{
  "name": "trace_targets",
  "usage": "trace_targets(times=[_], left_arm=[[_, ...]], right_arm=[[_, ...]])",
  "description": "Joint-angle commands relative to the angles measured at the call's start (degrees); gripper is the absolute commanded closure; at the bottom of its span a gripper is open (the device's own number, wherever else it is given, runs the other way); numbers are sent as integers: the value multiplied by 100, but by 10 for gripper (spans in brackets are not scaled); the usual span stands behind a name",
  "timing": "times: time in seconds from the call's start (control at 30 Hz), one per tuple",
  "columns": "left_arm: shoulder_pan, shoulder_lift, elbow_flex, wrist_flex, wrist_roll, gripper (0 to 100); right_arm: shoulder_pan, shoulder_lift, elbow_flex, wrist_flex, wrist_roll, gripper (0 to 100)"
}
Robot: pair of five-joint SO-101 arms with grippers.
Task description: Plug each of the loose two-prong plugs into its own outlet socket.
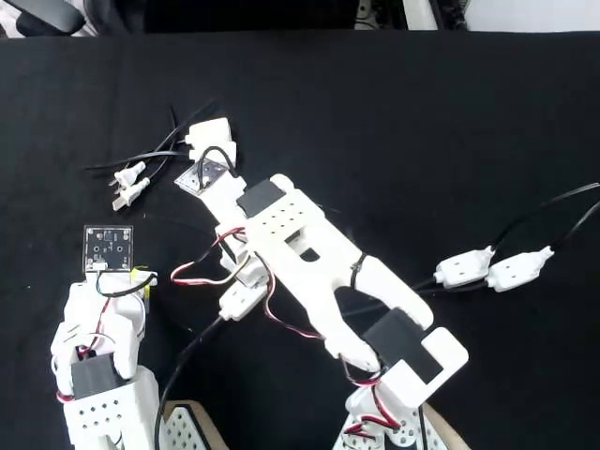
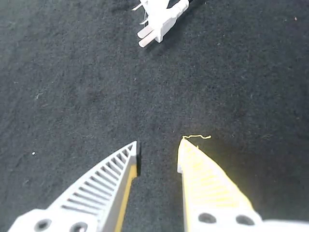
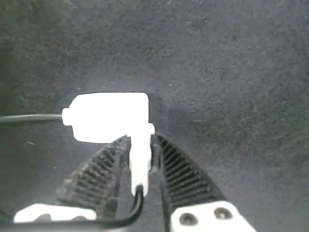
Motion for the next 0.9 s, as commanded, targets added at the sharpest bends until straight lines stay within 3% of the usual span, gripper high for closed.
trace_targets(times=[0.0, 0.67, 0.87], left_arm=[[-48, -26, 92, -9, 9, 855], [-48, -26, 92, -9, 9, 855], [-48, -26, 92, -9, 9, 855]], right_arm=[[-158, 31, -13, -26, 9, 987], [-440, 31, 4, -44, 9, 987], [-466, 40, 725, -633, 9, 987]])
